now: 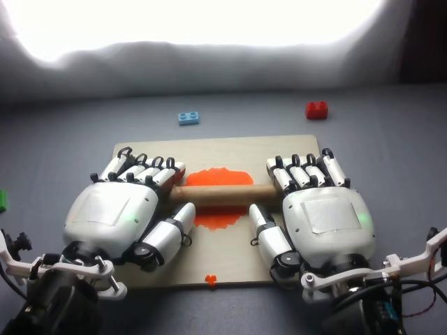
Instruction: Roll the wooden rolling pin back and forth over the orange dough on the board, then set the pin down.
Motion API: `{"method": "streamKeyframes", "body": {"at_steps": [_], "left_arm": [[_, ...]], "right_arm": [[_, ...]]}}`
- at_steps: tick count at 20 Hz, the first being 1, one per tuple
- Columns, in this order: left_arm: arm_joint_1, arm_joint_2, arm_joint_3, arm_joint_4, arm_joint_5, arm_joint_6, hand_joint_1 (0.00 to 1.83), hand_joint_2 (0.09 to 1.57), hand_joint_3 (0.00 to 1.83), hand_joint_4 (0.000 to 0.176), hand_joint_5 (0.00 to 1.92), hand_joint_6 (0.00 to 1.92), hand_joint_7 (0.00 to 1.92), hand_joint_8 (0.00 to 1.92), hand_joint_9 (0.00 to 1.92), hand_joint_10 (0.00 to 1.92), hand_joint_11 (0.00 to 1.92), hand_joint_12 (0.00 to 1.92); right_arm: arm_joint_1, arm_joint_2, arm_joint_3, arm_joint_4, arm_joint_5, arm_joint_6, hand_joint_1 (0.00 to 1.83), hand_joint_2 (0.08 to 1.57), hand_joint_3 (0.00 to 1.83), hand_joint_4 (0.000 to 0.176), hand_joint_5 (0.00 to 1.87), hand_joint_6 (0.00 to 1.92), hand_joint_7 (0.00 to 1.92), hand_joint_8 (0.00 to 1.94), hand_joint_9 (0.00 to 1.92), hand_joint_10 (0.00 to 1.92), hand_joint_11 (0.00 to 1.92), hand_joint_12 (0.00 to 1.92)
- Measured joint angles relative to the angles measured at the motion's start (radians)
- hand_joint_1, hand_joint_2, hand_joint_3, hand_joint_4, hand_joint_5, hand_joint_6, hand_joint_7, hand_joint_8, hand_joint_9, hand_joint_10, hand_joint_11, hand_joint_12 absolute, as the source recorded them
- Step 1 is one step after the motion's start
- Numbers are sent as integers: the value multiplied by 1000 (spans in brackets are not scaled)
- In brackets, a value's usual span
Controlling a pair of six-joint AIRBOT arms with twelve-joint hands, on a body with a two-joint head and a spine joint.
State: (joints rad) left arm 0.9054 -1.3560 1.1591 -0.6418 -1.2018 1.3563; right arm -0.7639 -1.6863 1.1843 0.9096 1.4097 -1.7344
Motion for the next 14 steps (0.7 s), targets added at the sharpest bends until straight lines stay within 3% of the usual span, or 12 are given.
{"method": "streamKeyframes", "body": {"at_steps": [5, 14], "left_arm": [[9, 8, -10, 6, -2, 0, 0, 1571, 97, 0, 410, 3, 470, 1, 365, 3, 0, 611], [10, 27, -28, 10, 14, 0, 0, 1571, 94, 0, 397, 0, 463, 0, 363, 3, 0, 622]], "right_arm": [[-3, 1, -13, -2, 9, -13, 0, 1571, 31, 0, 367, 5, 430, 4, 414, 8, 0, 978], [-14, 2, -36, -11, 23, -24, 0, 1571, 24, 0, 366, 1, 432, 2, 415, 5, 0, 976]]}}
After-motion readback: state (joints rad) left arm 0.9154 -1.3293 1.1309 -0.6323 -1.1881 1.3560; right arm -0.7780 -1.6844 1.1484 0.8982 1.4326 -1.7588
